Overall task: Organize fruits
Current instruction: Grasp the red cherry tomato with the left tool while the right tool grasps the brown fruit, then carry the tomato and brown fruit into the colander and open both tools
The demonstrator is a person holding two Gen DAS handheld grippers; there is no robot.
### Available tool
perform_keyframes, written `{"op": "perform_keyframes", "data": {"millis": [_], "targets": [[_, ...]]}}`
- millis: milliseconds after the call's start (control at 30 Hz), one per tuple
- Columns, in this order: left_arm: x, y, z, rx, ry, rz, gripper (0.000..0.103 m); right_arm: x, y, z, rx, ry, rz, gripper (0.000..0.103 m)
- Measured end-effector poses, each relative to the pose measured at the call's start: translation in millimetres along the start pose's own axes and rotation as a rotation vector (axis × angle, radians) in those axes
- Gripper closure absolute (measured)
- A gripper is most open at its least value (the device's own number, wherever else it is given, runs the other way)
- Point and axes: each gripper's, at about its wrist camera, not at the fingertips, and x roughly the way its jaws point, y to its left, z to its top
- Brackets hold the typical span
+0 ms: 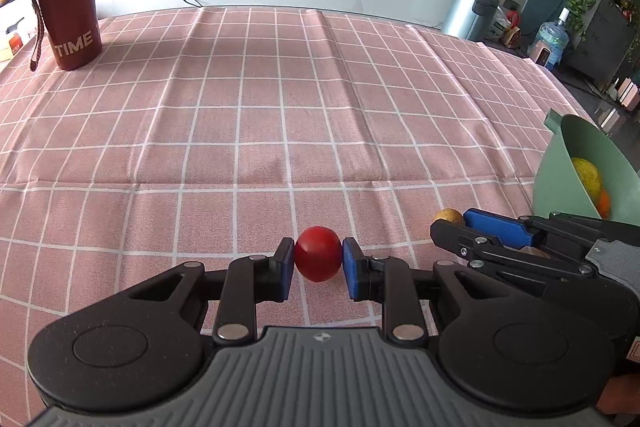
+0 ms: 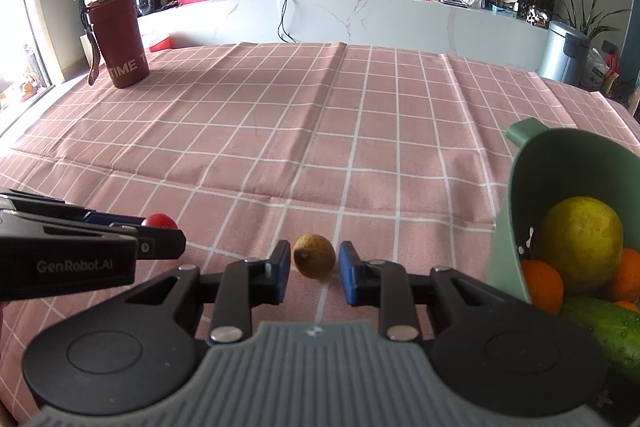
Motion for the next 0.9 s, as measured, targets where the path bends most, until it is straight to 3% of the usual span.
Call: {"op": "perform_keyframes", "data": {"millis": [533, 900], "targets": [[0, -4, 1, 0.020, -0.003, -0.018, 0.075, 7, 4, -3, -0.024, 0.017, -0.014, 0.084], [-27, -17, 0, -0.001, -0.030, -0.026, 0.075, -30, 7, -4, -0.042, -0.011, 0.014, 0.084]]}}
